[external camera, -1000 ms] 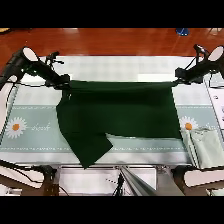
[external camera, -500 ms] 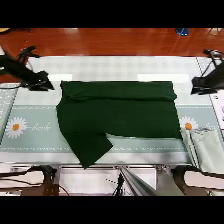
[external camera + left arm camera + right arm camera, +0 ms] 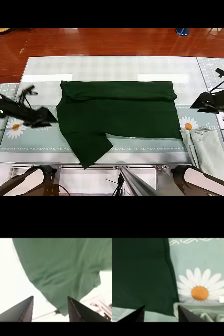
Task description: Fold the shirts.
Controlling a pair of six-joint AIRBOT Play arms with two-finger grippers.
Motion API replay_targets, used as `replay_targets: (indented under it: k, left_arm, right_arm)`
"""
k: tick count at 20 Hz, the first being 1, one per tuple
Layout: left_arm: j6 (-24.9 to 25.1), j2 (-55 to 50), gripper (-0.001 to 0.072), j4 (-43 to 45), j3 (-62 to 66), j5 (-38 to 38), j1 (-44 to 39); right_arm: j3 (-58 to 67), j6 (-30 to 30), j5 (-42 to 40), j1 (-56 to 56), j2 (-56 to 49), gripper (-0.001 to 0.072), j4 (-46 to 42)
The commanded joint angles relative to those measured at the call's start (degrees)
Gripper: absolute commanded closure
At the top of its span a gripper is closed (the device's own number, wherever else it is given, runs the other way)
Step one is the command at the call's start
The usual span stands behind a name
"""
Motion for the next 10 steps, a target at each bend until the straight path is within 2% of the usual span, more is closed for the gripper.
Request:
replay_targets:
  k: [1, 6, 10]
  left_arm:
    - [2.3, 1.7, 0.0211, -2.1, -10.6, 4.6, 0.6]
    - [2.7, 1.6, 0.0211, -2.5, -15.9, 11.3, -0.4]
    - [2.8, 1.6, 0.0214, -3.4, -17.9, 15.3, -5.4]
  right_arm:
    - [-4.2, -2.3, -4.3, -1.8, 0.7, 0.0214, 4.2]
    - [-5.2, -3.2, -6.9, -1.8, 0.7, 0.0214, 4.3]
    - [-5.2, -3.2, -6.4, -1.8, 0.7, 0.0214, 4.3]
